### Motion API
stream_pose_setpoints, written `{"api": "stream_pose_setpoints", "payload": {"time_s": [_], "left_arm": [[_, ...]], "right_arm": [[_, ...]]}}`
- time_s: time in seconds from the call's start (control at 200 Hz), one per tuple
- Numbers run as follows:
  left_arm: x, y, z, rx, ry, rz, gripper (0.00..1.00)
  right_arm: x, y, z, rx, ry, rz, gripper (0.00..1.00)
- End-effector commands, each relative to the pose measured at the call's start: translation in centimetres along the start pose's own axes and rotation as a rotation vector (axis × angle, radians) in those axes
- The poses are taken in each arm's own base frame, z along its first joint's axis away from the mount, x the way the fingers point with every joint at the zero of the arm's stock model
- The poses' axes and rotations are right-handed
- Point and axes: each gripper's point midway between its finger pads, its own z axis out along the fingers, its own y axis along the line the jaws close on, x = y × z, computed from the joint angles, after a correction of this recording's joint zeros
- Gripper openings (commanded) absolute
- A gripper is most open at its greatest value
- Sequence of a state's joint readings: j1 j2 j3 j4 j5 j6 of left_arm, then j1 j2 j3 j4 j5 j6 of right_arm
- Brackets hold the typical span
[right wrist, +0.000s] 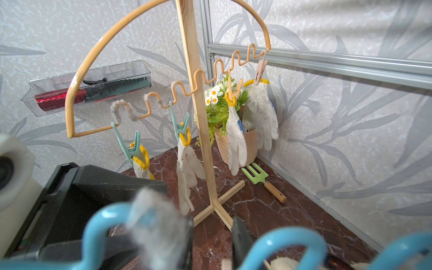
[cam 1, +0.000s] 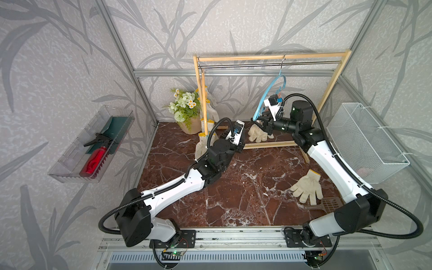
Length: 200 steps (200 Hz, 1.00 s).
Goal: Clip the gloves onto a hanger to dry
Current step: Open the clamp at the hanger, then move the glove to the center of the board.
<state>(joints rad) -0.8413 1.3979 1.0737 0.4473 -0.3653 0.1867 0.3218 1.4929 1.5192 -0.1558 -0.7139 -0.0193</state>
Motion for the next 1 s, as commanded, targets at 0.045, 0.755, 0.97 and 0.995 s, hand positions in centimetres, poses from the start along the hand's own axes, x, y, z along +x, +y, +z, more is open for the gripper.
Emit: {"api": "stream_pose_setpoints", "payload": {"time_s": [0.045,0.755,0.97,0.995], "left_arm": [[3.6,-1.4,-0.2,0.064,0.091,-0.079,0.43],[19.4,-27.8,0.9,0.608,0.426,-0.194,0.45],[21.9,-33.8,1.2,0.717,0.470,-0.097,0.49],[22.2,-34.6,1.1,0.732,0.481,-0.080,0.49]], "right_arm": [[-1.6,0.6,-0.8,0.003,-0.029,-0.015,0.26],[-1.7,-0.2,-0.7,0.044,-0.061,0.017,0.25],[-1.8,-0.1,-0.7,0.038,-0.065,0.028,0.26],[-1.8,-0.1,-0.7,0.038,-0.064,0.030,0.26]]}}
